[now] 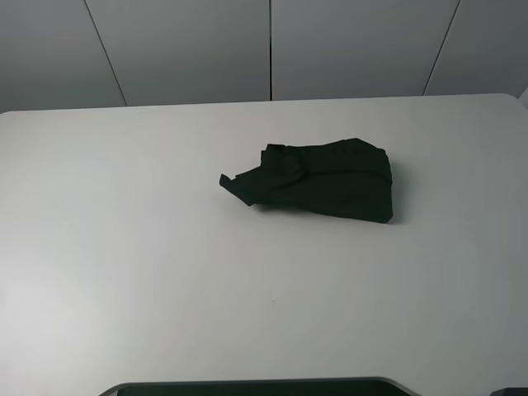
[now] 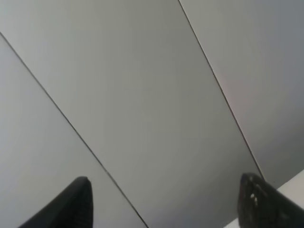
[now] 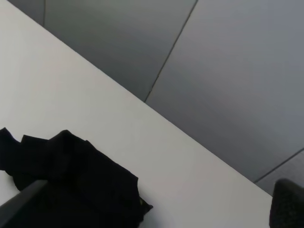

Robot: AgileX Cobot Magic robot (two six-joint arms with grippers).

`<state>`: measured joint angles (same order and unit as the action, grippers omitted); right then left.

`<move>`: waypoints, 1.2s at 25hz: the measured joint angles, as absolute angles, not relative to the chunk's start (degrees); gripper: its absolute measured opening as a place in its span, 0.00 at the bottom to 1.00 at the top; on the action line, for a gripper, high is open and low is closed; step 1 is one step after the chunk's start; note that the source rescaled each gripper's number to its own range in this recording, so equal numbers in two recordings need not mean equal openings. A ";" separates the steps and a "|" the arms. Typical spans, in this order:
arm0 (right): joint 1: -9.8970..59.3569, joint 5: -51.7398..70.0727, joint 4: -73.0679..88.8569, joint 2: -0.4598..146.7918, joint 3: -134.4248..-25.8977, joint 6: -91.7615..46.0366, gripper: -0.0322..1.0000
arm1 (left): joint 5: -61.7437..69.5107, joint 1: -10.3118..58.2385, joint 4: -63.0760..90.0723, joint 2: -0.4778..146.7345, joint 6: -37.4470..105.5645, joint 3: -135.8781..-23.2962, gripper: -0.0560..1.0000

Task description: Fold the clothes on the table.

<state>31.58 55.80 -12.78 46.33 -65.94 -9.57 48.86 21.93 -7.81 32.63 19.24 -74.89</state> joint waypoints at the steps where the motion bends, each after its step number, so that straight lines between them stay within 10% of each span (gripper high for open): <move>1: 31.58 57.43 -13.47 43.66 -65.94 -9.65 0.96 | 50.09 21.93 -9.44 31.75 17.49 -74.89 0.96; 19: 30.85 69.93 -36.79 12.43 -67.29 -12.46 0.95 | 69.78 21.71 -23.61 16.25 -2.69 -75.03 0.96; 30: 14.36 70.24 -35.01 8.86 -72.11 -17.06 0.95 | 70.25 8.50 -23.60 11.81 1.52 -74.81 0.96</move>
<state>14.36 70.24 -35.01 8.86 -72.11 -17.06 70.25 8.50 -23.60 11.81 1.52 -74.81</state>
